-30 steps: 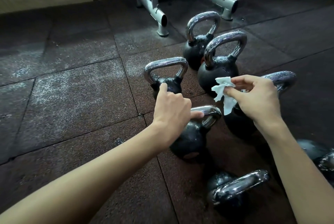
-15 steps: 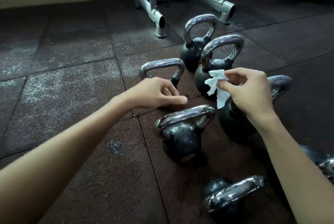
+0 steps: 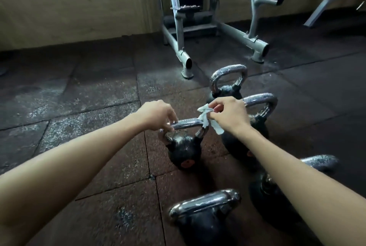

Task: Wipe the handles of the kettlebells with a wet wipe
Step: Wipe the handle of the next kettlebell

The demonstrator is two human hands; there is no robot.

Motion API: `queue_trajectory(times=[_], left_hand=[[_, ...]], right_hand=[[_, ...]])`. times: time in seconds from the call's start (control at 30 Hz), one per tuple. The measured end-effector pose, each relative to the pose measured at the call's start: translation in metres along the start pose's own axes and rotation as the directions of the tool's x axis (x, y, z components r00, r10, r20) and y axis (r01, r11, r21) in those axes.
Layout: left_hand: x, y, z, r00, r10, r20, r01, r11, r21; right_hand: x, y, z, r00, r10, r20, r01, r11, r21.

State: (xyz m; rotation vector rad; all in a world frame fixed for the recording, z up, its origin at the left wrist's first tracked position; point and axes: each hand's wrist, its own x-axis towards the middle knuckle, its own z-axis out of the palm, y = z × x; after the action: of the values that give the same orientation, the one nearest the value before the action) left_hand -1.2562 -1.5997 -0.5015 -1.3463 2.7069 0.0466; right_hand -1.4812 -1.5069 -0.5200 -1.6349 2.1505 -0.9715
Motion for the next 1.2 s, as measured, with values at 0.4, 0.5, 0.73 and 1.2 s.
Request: queue_trajectory(times=[0.4,0.5,0.73,1.2], left_hand=[[0.04,-0.032,0.019,0.995,0.062,0.08,-0.034,0.949,-0.314],[0.037,-0.038,0.027,0.995,0.09,0.043,-0.068,0.93,-0.361],[0.032,-0.054,0.035,0.976,0.213,-0.038,-0.21,0.889,-0.407],[0.025,-0.053,0.039,0.996,0.063,-0.055,-0.082,0.872,-0.482]], right_hand=[[0.032,-0.031,0.035,0.981,0.109,0.159,-0.077,0.978,-0.195],[0.019,-0.028,0.052,0.975,0.2,0.102,-0.179,0.967,-0.183],[0.002,-0.045,0.079,0.965,0.244,-0.097,-0.256,0.958,-0.131],[-0.01,-0.041,0.108,0.91,0.247,-0.332,-0.286,0.955,-0.075]])
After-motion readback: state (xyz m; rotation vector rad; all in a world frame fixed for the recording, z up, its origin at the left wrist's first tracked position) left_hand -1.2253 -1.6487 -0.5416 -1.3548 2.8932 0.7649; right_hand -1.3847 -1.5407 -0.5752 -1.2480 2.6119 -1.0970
